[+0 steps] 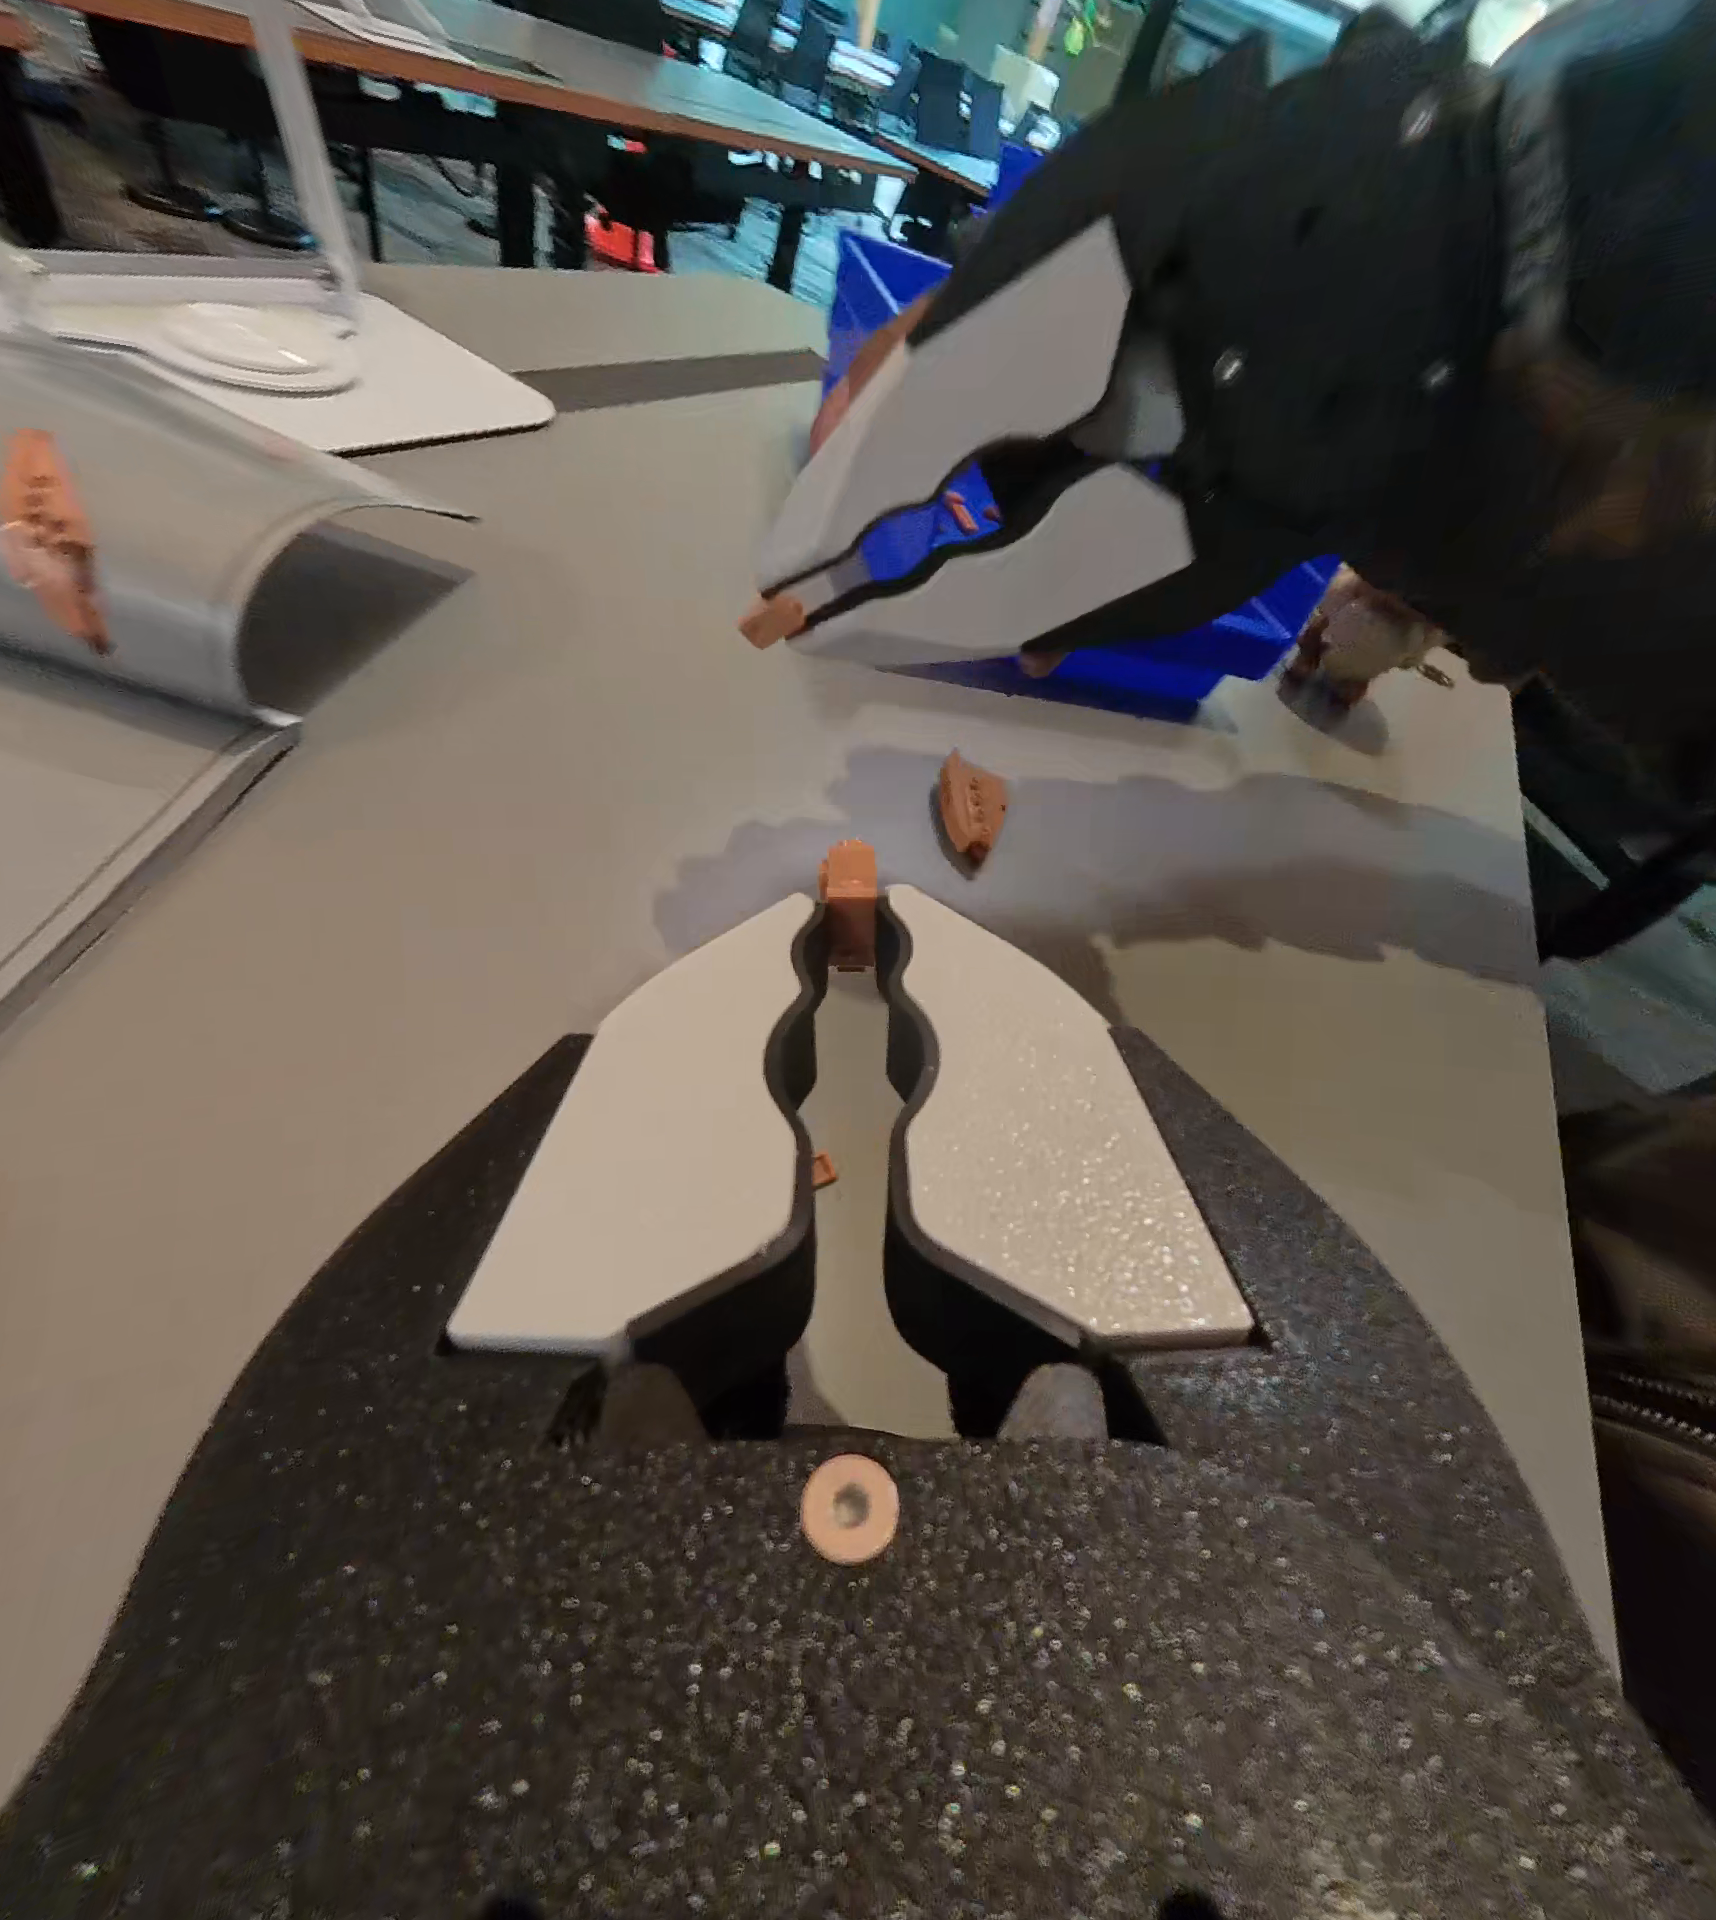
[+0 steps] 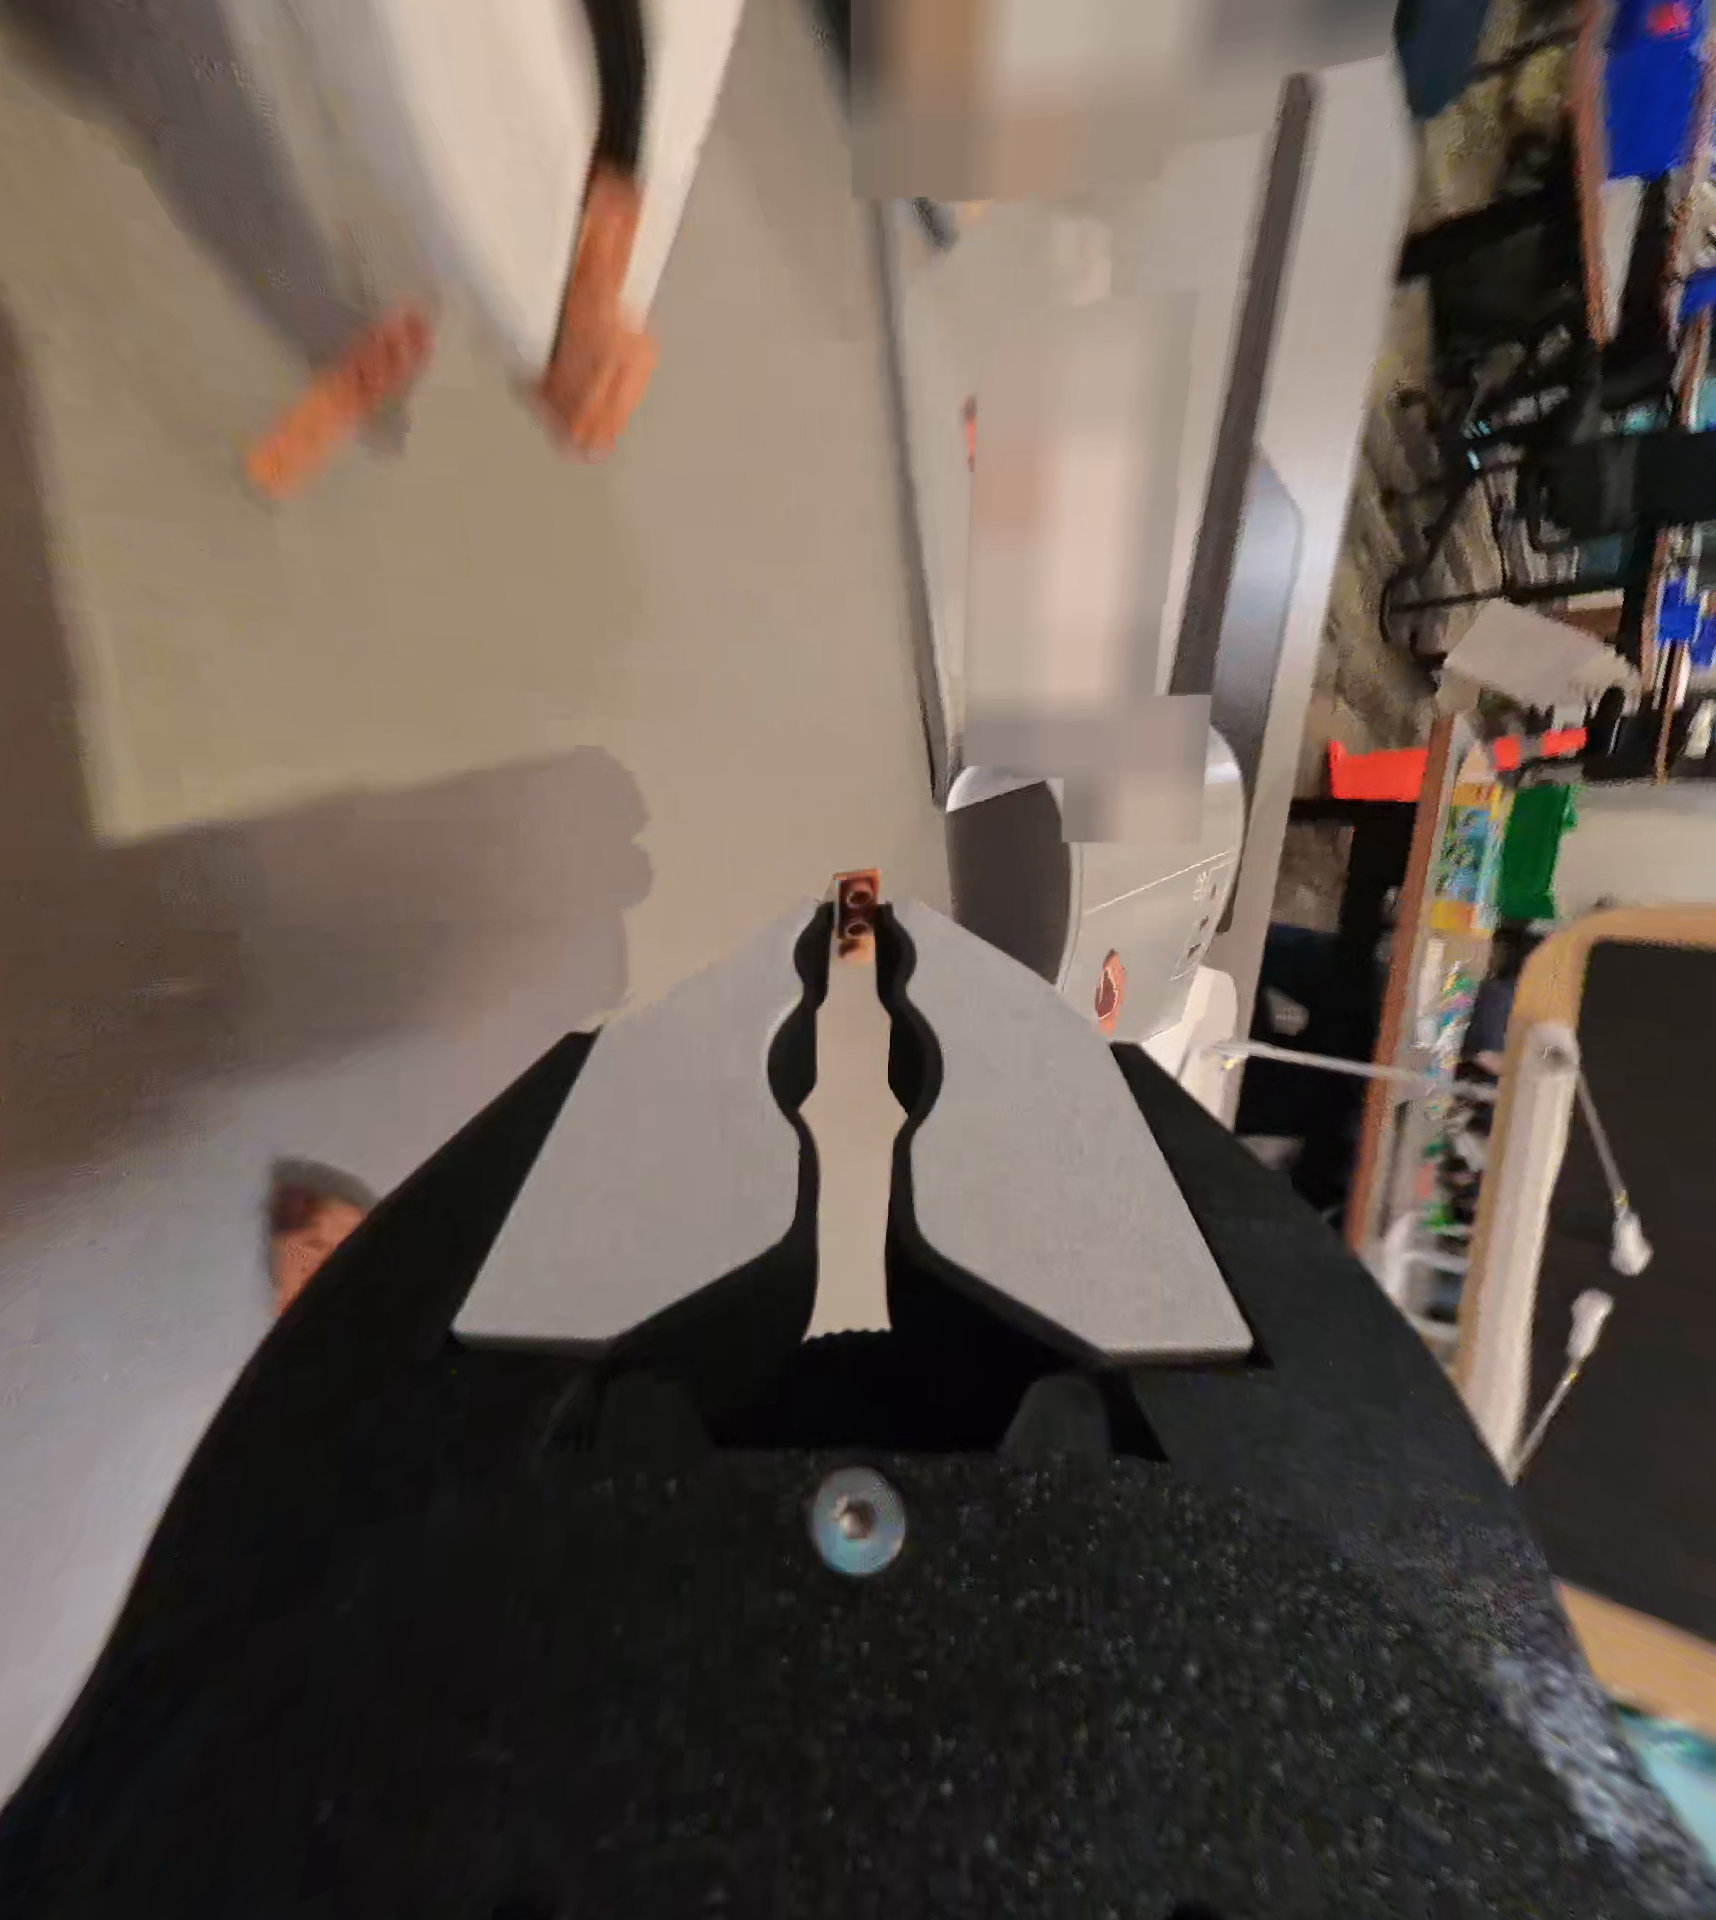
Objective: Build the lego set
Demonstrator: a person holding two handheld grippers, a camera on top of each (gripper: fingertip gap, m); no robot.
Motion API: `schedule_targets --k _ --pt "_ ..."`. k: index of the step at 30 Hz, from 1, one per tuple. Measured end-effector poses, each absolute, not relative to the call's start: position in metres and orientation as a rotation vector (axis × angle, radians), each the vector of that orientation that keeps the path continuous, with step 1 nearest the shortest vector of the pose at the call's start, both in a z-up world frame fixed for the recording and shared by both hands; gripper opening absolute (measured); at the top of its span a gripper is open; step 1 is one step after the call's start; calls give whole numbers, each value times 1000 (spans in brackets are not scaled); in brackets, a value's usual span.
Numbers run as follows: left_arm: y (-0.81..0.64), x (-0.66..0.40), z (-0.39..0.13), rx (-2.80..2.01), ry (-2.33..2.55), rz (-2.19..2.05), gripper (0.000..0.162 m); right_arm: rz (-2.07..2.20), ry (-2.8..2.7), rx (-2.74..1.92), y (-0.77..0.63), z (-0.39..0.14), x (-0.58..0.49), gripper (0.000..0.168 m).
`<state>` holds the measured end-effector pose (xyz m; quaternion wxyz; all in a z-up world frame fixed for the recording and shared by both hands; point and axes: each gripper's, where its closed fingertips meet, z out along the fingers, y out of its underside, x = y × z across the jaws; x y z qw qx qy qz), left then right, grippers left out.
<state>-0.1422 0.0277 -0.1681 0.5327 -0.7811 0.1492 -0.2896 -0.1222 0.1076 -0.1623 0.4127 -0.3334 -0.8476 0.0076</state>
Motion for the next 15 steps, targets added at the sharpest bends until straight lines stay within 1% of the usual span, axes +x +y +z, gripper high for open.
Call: schedule_targets --k 4,9,15 --pt "30 -117 -167 -1843 454 -719 8 384 -1908 -1125 69 -132 -110 8" --pt "23 -82 -167 -1802 654 -729 8 952 -1723 -1204 26 -112 -82 7" --pt "25 -53 -167 -1743 859 -677 8 1251 -1607 -1308 35 -118 -59 7"
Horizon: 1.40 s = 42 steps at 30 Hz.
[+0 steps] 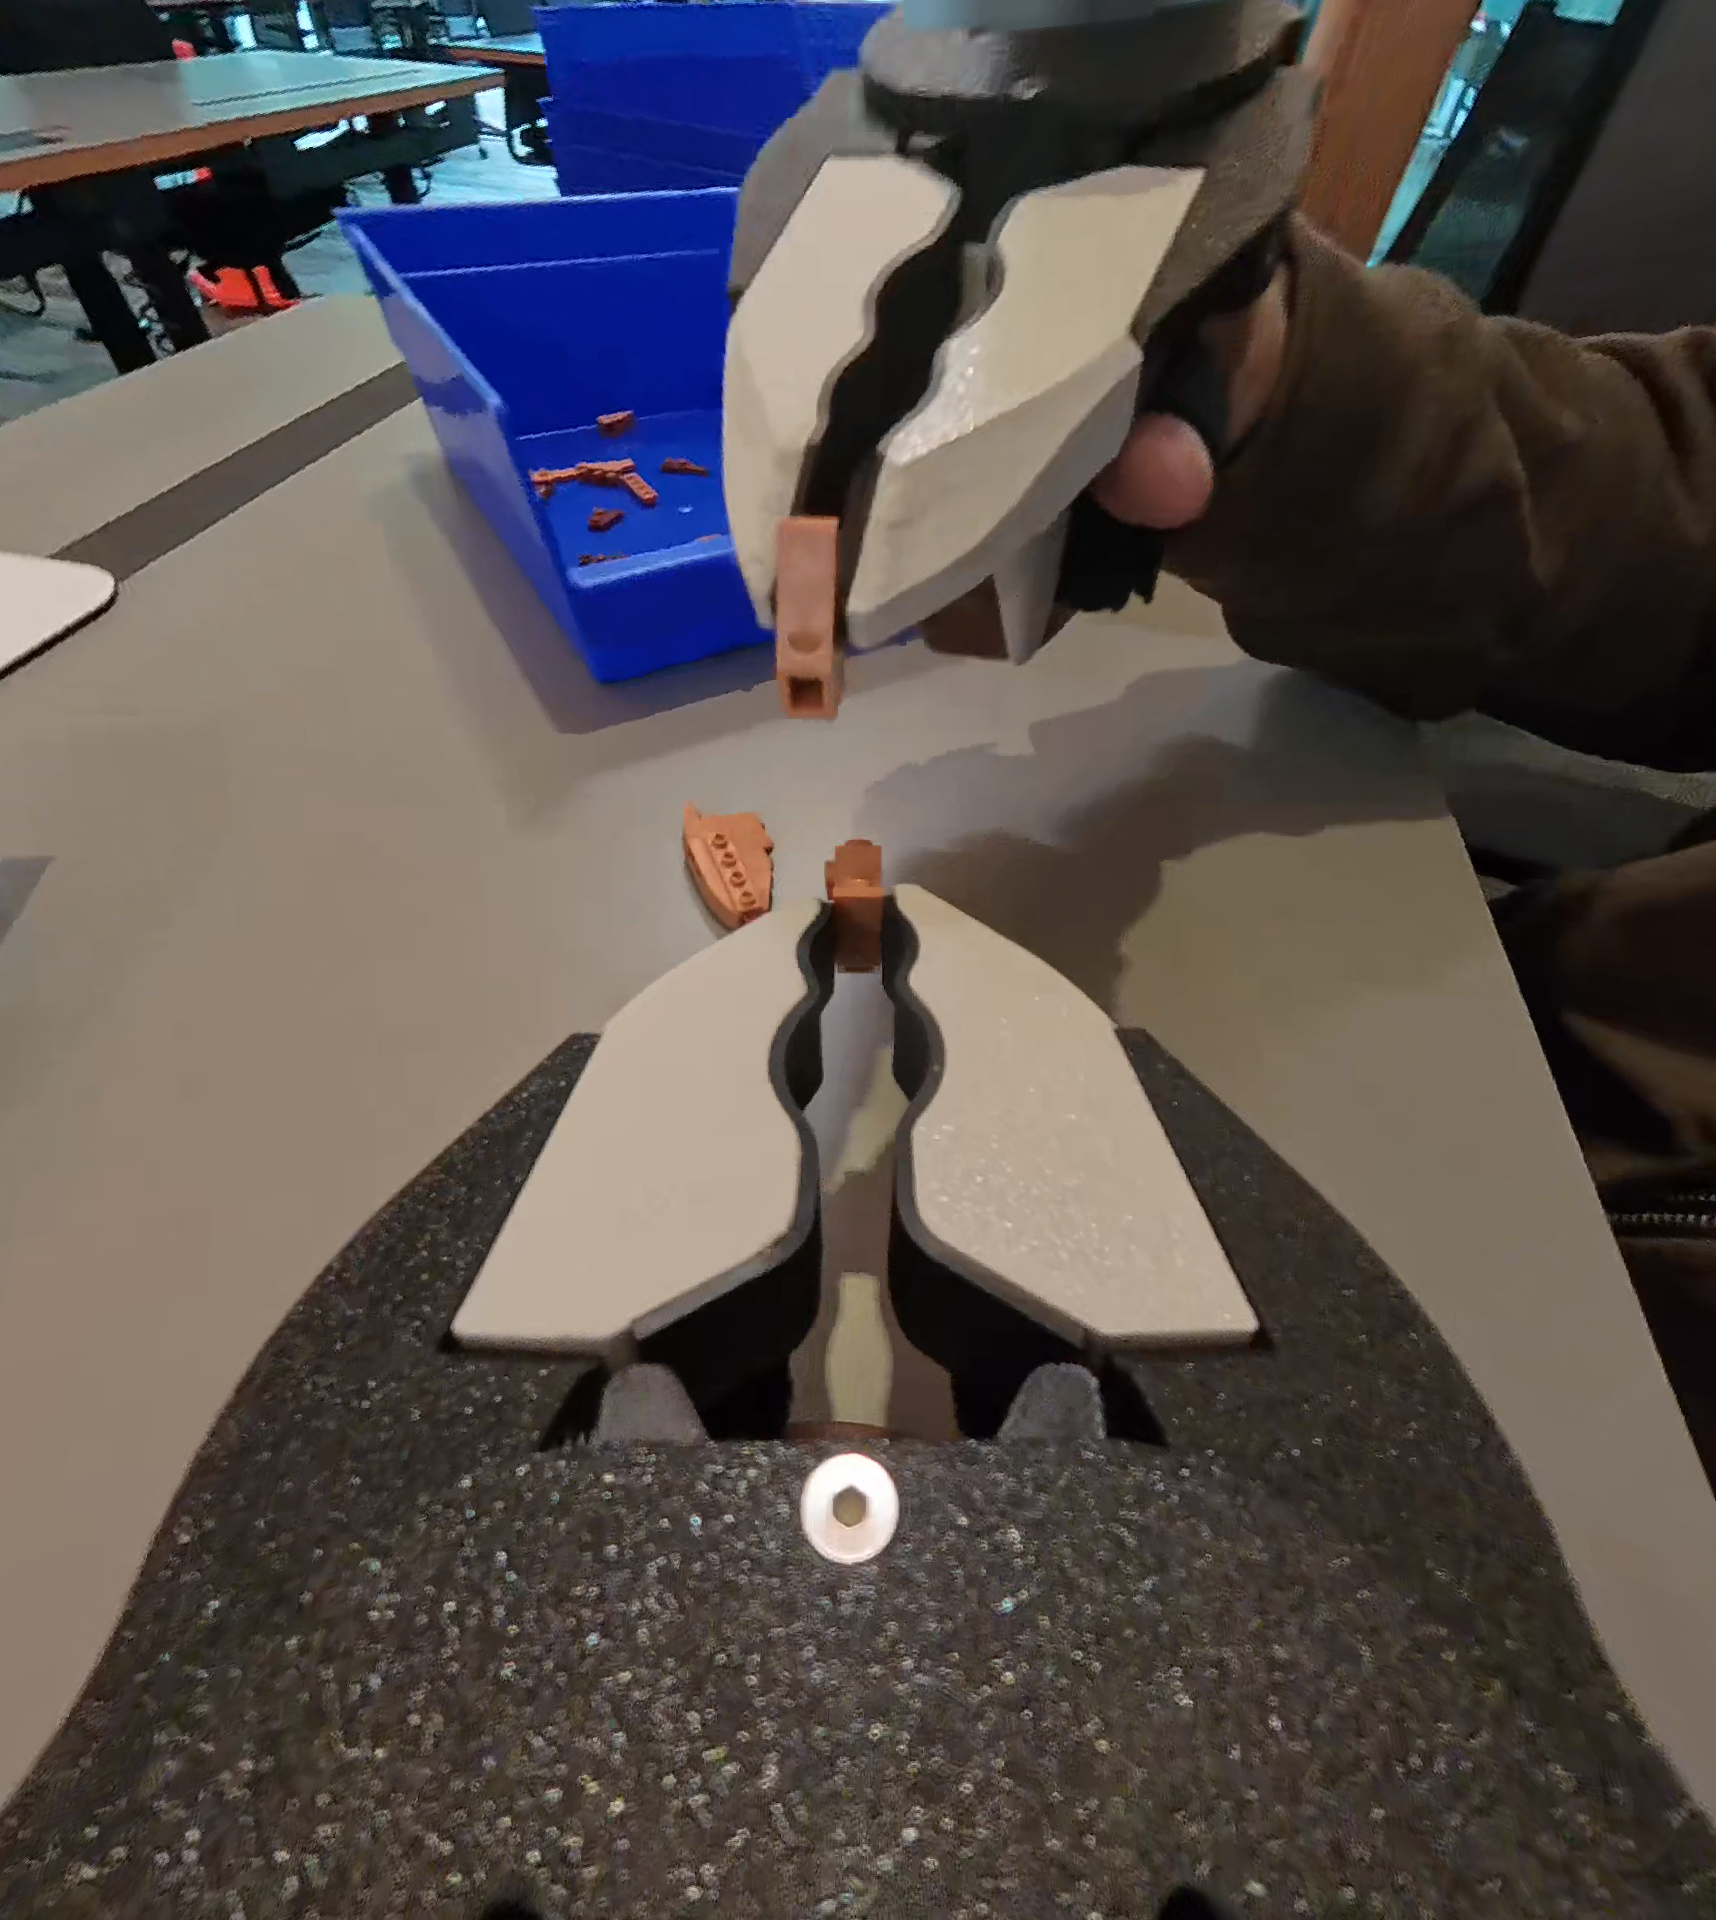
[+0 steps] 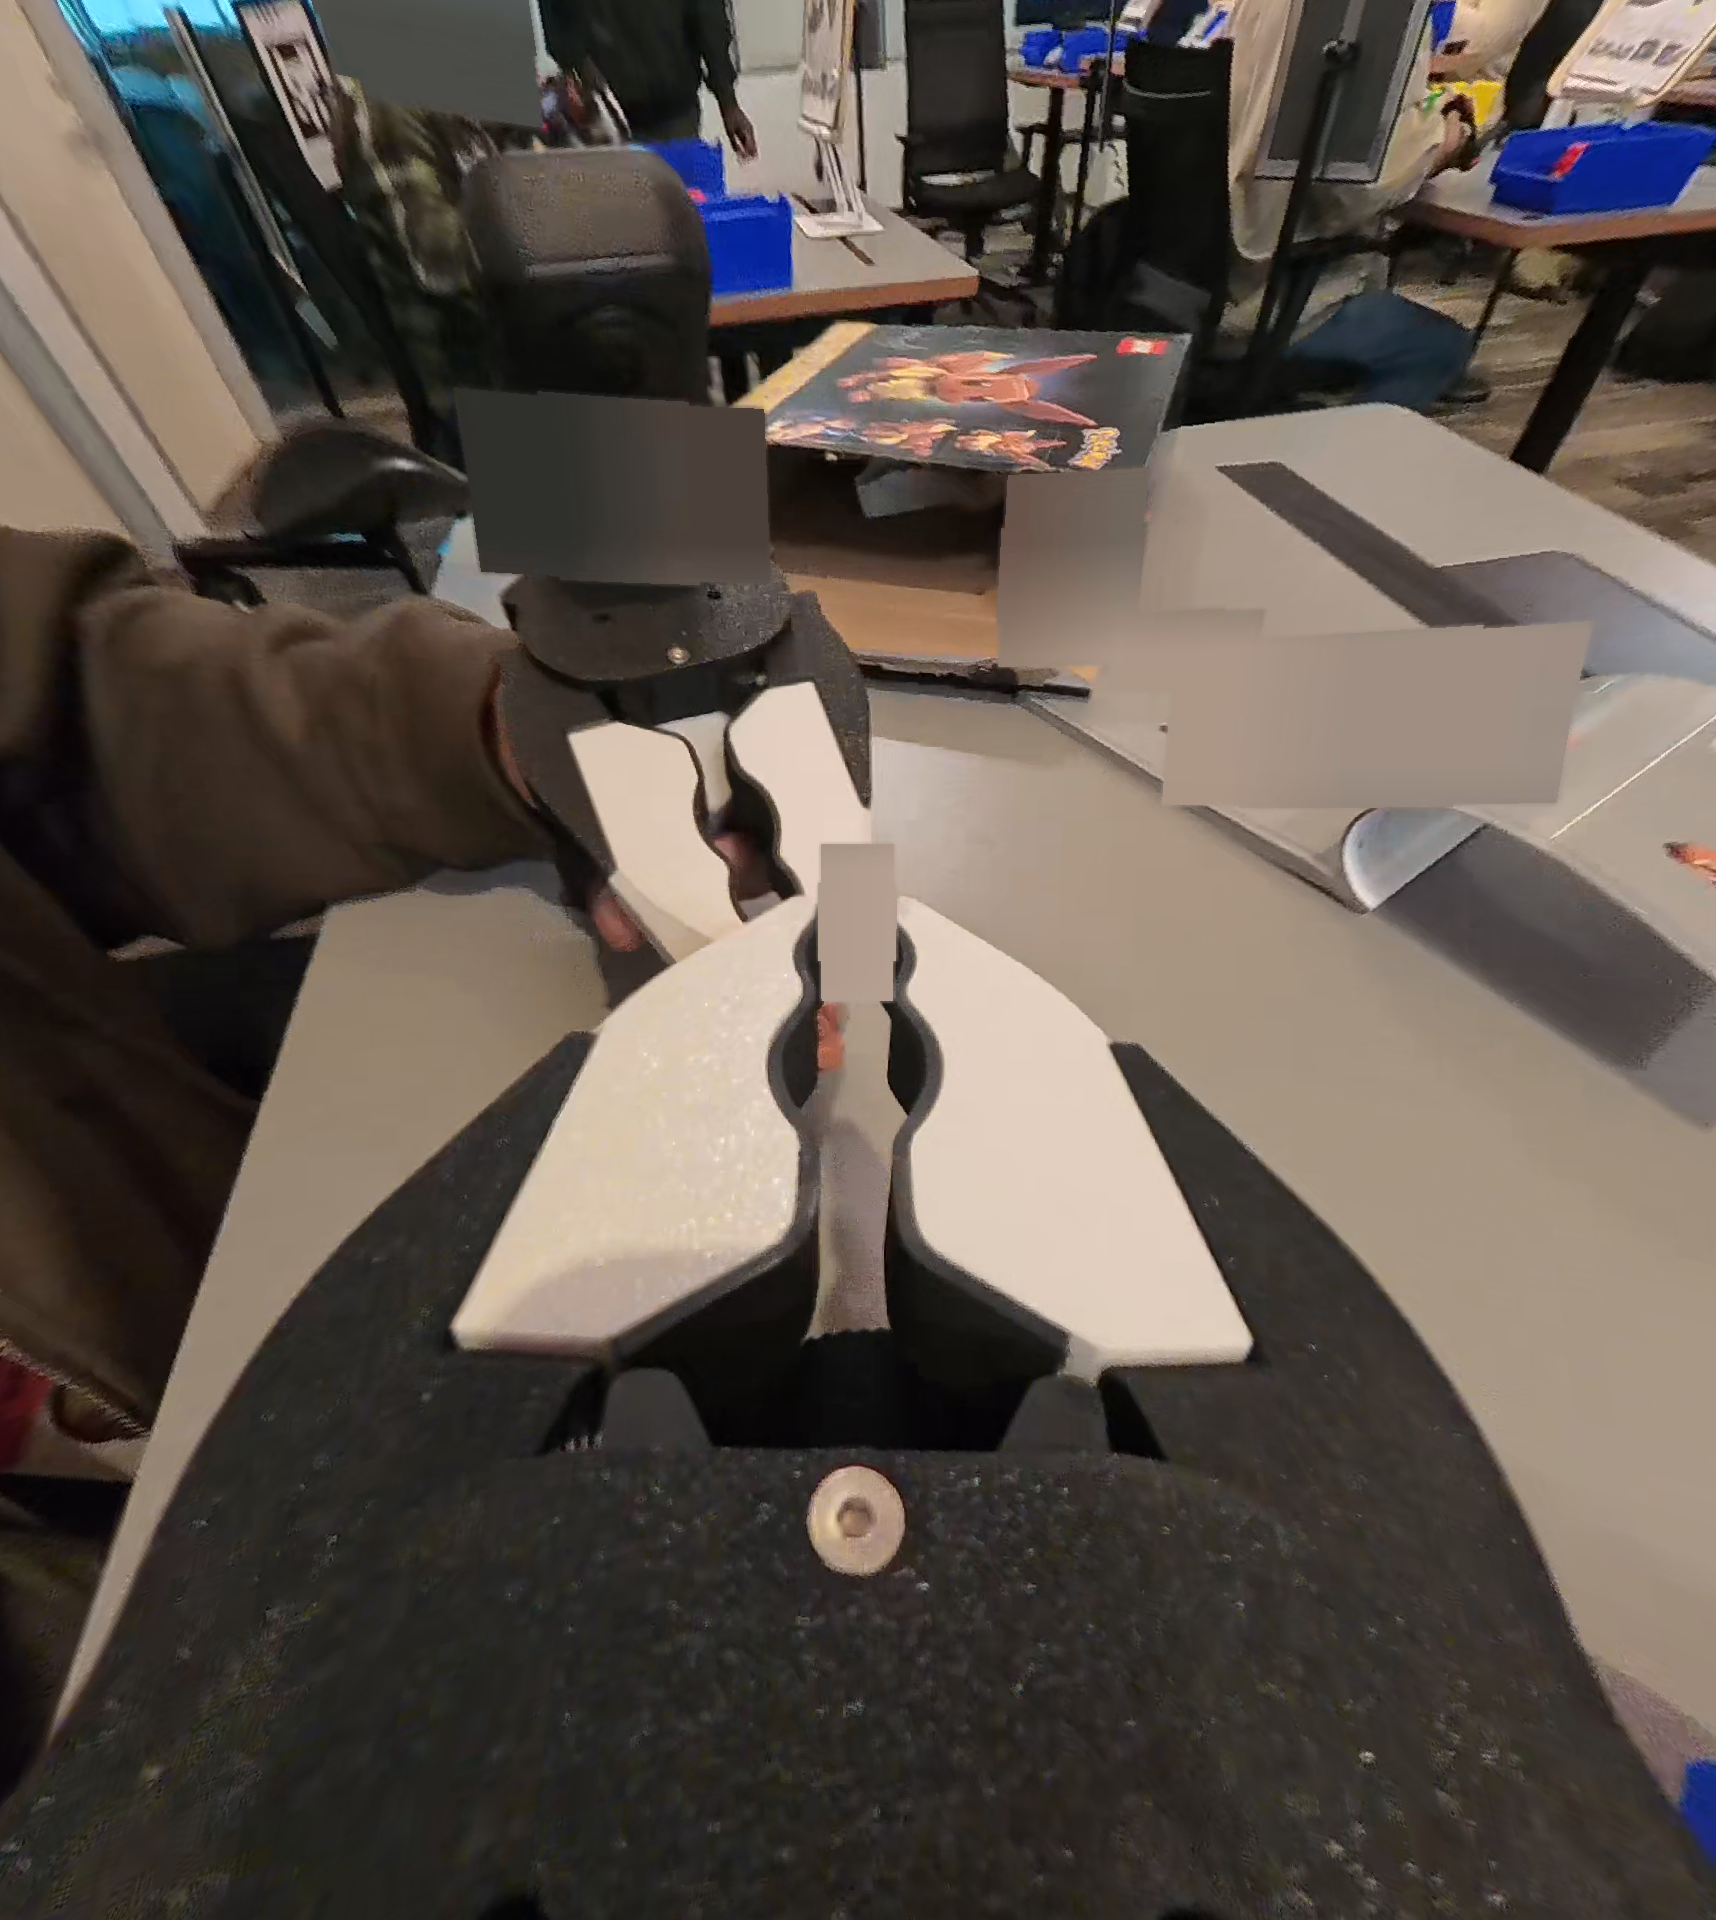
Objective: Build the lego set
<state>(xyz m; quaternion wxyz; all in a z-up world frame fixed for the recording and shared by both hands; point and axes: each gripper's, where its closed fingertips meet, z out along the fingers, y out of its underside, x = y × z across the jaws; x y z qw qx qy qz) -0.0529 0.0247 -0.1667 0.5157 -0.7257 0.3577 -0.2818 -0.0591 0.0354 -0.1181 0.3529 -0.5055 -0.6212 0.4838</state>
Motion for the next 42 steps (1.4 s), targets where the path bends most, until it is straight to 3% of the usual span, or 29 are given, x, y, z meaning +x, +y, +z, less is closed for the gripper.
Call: schedule_targets --k 19,42 --pt "61 -33 -187 -1849 1019 -671 8 1421 -1573 -1389 61 -161 -45 7" --pt "55 -32 -188 -1836 970 -763 8 1478 -1561 -1392 55 -165 -44 8"
